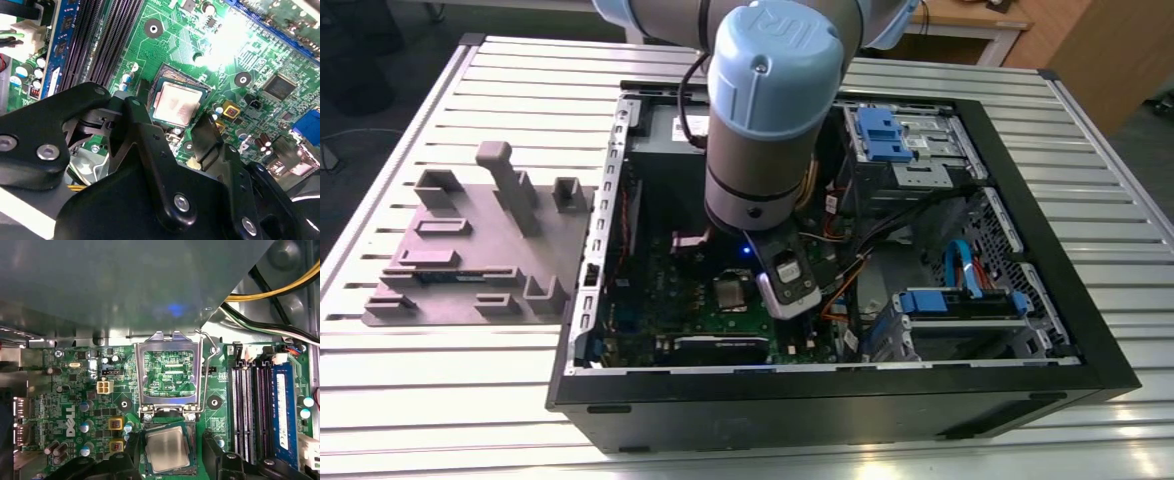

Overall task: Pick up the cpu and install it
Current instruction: 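Place the cpu into insertion slot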

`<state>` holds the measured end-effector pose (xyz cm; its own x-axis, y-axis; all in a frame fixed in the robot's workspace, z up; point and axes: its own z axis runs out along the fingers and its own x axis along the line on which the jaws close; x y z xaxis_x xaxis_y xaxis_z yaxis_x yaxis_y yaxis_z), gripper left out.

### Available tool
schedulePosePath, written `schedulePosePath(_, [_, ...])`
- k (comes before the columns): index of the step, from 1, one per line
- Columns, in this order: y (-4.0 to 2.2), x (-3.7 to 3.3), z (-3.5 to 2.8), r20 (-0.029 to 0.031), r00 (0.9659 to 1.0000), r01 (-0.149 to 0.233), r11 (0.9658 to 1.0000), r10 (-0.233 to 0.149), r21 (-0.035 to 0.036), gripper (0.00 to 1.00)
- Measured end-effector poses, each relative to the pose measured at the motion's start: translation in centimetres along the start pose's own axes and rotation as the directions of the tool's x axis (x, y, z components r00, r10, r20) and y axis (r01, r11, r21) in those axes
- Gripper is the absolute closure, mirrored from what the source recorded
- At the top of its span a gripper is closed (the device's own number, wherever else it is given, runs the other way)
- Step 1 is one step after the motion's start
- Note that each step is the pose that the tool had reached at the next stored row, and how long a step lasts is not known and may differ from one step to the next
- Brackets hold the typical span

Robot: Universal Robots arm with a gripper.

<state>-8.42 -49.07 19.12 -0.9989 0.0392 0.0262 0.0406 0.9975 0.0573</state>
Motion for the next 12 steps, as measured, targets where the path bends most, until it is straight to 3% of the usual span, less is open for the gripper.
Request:
schedulePosePath(2, [-0.01, 0.00, 0.08, -0.0001, 1.0000, 0.001, 1.0000, -0.001, 0.0001, 0.41])
schedulePosePath(6, [-0.01, 0.00, 0.07, -0.0003, 1.0000, 0.001, 1.0000, -0.001, 0.0002, 0.56])
schedulePosePath(12, [0.02, 0.00, -0.28, 0.0005, 1.0000, -0.008, 1.0000, 0.008, -0.0006, 0.56])
